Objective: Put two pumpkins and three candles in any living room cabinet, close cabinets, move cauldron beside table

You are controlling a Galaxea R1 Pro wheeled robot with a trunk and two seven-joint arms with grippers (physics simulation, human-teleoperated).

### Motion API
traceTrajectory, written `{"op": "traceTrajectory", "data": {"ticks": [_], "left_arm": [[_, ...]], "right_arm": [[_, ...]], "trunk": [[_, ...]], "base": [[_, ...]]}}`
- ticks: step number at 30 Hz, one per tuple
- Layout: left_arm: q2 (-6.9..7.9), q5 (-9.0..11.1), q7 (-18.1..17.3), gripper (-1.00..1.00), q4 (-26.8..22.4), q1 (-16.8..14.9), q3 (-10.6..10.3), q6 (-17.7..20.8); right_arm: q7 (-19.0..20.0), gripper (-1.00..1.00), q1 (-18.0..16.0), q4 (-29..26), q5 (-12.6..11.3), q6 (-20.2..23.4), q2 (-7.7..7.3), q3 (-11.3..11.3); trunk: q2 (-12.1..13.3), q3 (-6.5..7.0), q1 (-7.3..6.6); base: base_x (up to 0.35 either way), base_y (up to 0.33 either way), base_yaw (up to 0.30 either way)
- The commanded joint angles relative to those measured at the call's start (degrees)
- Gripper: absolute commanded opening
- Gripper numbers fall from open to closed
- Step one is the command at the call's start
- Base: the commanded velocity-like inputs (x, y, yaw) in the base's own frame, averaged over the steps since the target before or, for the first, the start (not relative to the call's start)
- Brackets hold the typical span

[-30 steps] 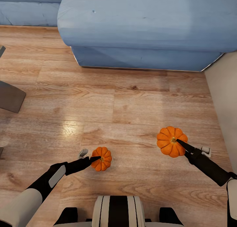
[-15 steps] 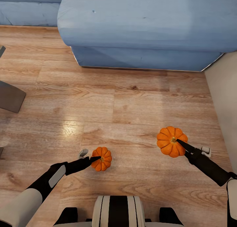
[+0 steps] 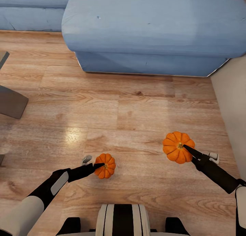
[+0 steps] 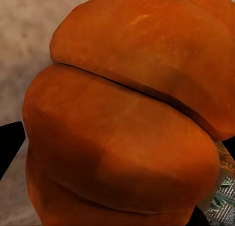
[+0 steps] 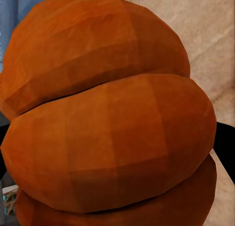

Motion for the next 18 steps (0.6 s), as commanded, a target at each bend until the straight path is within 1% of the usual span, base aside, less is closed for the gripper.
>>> {"op": "traceTrajectory", "data": {"ticks": [1, 10, 15, 18], "left_arm": [[0.09, 0.03, 1.33, -1.00, 0.03, -0.05, 0.05, -0.21], [0.11, 0.03, 1.03, -1.00, -0.52, -0.05, 0.00, 0.37], [0.43, 0.15, 0.78, -1.00, -4.34, 0.02, -0.03, 1.15], [0.56, 0.15, 0.76, -1.00, -8.53, 0.03, 0.07, 3.55]], "right_arm": [[0.53, -1.00, -0.05, 0.01, 0.06, 0.35, 0.01, -0.09], [0.53, -1.00, -0.03, 0.01, 0.06, 0.35, 0.01, -0.04], [0.50, -1.00, -0.05, 0.01, 0.18, 0.35, 0.01, -0.01], [0.33, -1.00, -0.05, 0.07, 0.51, 0.35, 0.01, 0.24]], "trunk": [[-0.01, -0.03, 0.00], [0.11, 1.97, -0.23], [0.18, 3.07, -0.36], [0.22, 3.74, -0.44]], "base": [[0.000, 0.000, 0.000], [0.000, 0.000, 0.000], [0.000, 0.000, 0.000], [0.000, 0.000, 0.000]]}}
